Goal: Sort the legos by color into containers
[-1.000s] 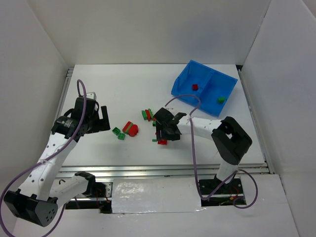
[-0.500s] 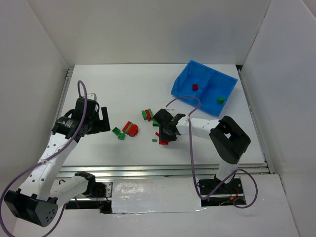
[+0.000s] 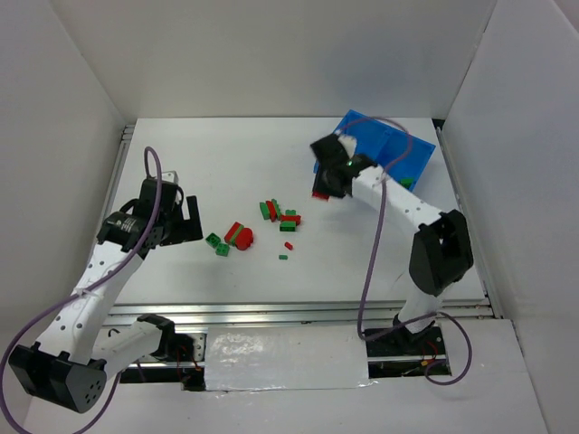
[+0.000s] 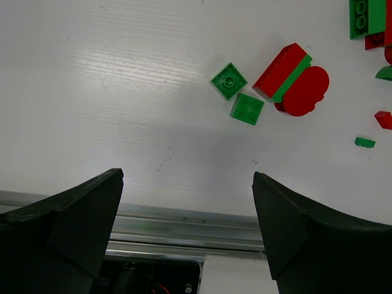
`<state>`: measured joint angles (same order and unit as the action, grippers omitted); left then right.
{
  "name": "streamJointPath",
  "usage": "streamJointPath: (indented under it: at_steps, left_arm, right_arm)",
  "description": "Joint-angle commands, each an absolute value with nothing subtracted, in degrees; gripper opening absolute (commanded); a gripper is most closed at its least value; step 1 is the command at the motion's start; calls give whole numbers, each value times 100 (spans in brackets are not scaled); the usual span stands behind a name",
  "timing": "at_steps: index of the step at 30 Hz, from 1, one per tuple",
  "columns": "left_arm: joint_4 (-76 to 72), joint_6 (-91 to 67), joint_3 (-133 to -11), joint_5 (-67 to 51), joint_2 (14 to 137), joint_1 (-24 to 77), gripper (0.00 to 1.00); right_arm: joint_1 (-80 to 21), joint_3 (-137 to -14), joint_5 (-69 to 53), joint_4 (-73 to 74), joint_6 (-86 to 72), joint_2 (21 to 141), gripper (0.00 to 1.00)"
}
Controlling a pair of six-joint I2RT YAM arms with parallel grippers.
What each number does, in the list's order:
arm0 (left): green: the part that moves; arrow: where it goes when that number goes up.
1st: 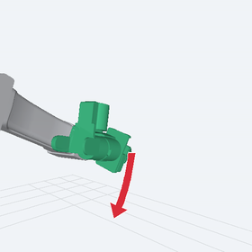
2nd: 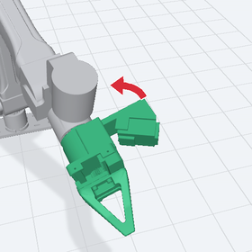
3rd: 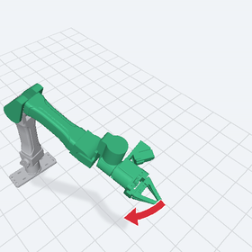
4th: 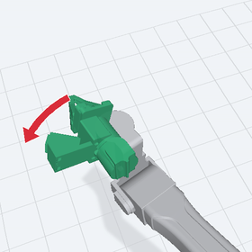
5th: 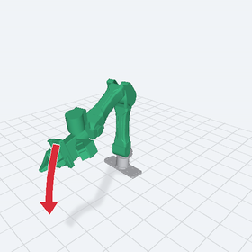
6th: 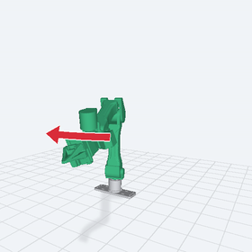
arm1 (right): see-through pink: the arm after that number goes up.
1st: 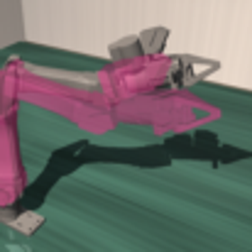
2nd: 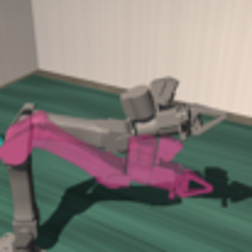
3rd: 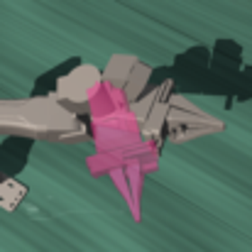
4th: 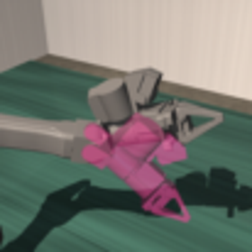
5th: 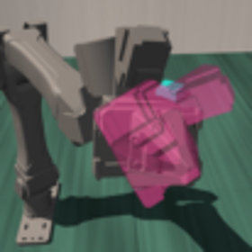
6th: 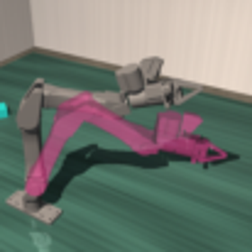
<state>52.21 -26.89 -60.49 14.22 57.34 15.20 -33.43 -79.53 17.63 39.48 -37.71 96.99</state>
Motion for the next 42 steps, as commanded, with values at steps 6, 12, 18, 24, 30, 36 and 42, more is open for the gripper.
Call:
streamJointPath:
  at_steps: [6, 12, 18, 24, 30, 36, 42]
  left_arm:
    - [5045, -2628, -6188, 1362, 5827, 1547, 100]
    - [5080, -2602, -6126, 1459, 5968, 1556, 99]
    - [5089, -2619, -6100, 1547, 5933, 1556, 100]
    - [5036, -2795, -6187, 1705, 5933, 1556, 99]
    - [4931, -2839, -6231, 1600, 5933, 1556, 100]
    - [4852, -2830, -6065, 1486, 5854, 1556, 100]
    - [4834, -2857, -5897, 1354, 5783, 1556, 99]
  right_arm:
    - [-1688, -11484, 2497, 4719, -2823, 11905, 27]
    - [-1529, -12963, 2461, 4650, -2304, 12866, 80]
    - [-1529, -13290, 2418, 4641, -2066, 12763, 98]
    - [-2661, -10719, 1793, 4247, -2320, 10822, 97]
    - [-4147, -8036, 106, 2796, -1925, 9835, 73]
    - [-4351, -7682, -369, 2698, -1591, 10309, 58]
    - [-4351, -7725, -9, 2759, -1494, 10722, 57]
